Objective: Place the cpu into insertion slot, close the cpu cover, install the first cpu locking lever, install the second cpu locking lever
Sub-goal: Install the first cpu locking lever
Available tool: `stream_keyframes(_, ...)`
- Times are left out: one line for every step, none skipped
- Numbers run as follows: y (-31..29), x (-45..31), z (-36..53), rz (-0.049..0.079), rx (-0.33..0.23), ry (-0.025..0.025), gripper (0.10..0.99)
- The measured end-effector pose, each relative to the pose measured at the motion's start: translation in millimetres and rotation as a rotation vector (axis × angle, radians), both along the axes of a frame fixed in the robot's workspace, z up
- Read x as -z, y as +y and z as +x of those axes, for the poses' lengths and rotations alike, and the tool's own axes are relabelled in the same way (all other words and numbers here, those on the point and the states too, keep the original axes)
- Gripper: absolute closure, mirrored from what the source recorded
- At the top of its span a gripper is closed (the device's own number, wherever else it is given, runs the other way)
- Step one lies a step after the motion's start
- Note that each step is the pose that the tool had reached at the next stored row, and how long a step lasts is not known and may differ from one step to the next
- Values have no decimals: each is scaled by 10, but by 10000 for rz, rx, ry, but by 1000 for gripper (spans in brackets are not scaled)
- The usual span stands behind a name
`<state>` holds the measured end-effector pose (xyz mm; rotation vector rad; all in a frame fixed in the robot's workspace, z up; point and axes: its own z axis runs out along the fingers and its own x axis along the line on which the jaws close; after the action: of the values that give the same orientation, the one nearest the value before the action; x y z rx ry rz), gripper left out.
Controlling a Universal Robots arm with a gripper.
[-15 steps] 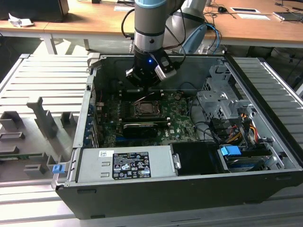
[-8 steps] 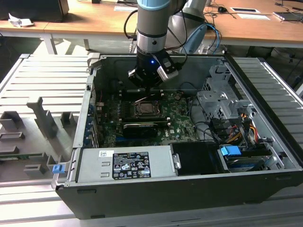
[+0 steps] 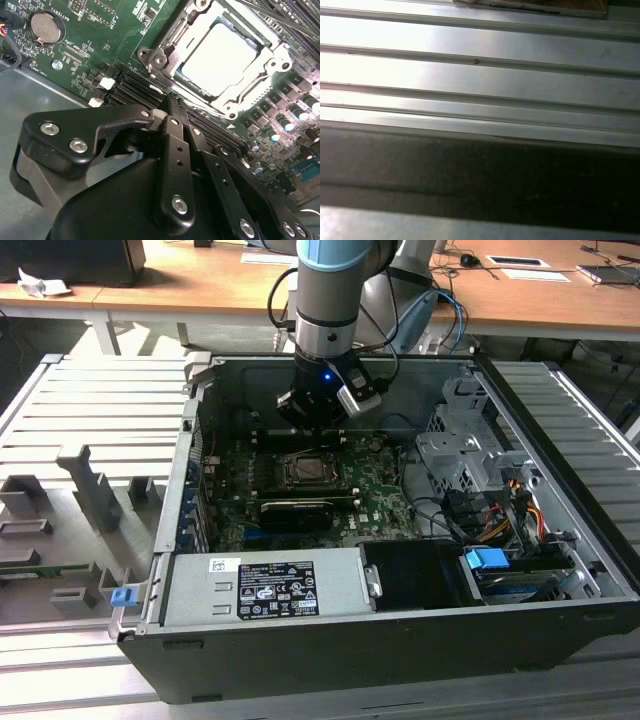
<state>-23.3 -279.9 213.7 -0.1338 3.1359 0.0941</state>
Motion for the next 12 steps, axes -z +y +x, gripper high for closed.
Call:
stream_keyframes(1, 7, 9, 2, -2, 0, 980)
stream_keyframes(3, 11, 13, 2, -4, -1, 980)
stream_keyframes(4, 17, 18, 1, -6, -1, 980)
stream_keyframes(5, 23, 19, 1, -6, -1, 980)
stream_keyframes(6, 32, 20, 1, -6, -1, 980)
stream_keyframes(6, 43, 20, 0, -7, 0, 980)
stream_keyframes(7, 53, 21, 1, -8, 0, 980)
stream_keyframes(8, 61, 22, 1, -9, 0, 980)
stream_keyframes(10, 73, 23, 0, -11, 0, 980)
stream_keyframes(11, 79, 24, -3, -11, -1, 980)
stream_keyframes(11, 84, 25, -12, -11, 0, 980)
stream_keyframes(11, 88, 27, -28, -11, 0, 980)
